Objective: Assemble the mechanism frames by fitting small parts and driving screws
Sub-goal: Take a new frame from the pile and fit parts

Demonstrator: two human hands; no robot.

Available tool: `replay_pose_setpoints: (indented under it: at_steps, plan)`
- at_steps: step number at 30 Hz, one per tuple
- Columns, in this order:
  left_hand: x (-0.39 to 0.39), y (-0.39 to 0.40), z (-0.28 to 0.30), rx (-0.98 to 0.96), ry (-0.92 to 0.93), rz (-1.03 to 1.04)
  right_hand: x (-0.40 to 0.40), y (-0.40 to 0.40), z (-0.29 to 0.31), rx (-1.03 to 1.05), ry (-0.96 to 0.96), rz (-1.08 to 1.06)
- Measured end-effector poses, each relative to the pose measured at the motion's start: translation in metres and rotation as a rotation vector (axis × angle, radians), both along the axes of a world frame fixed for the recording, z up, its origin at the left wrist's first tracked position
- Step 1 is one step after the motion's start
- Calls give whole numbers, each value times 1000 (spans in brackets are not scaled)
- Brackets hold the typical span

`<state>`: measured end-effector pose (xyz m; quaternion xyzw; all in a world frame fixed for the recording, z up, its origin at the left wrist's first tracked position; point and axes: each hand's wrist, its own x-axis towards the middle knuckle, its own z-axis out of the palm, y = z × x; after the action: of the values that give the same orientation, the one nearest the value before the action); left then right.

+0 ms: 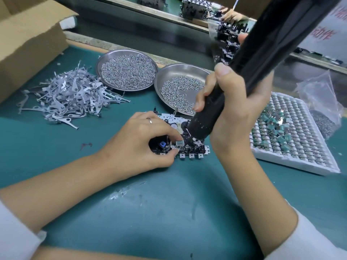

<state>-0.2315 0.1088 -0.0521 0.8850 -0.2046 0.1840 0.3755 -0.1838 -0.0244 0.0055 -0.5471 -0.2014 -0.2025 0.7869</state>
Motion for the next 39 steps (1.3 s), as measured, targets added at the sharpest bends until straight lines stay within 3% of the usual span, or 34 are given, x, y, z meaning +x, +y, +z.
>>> replay_pose_setpoints:
  at_steps: [5, 12, 14, 16, 19, 22, 25, 39]
  plan:
    - [-1, 0, 0, 19, 5, 9, 1, -3, 2, -13, 20, 124]
    - [-1, 0, -1, 19, 0, 13, -1, -13, 5, -156, -24, 108]
    - [-1, 0, -1, 12, -16, 19, -3, -22, 0, -231, -154, 26]
    - [-1, 1, -1, 15, -35, 23, -6, -33, -14, -242, -224, -204]
    - [0, 1, -2, 32, -61, 22, -10, -36, -34, -29, 45, -366]
    - [1, 0, -3, 30, -72, 8, -14, -26, -46, -99, 297, -73]
    - [3, -1, -2, 6, -47, -13, -13, -22, -55, -284, 343, 128]
    - [12, 2, -2, -94, -10, -125, -11, -21, -59, -348, 385, 207]
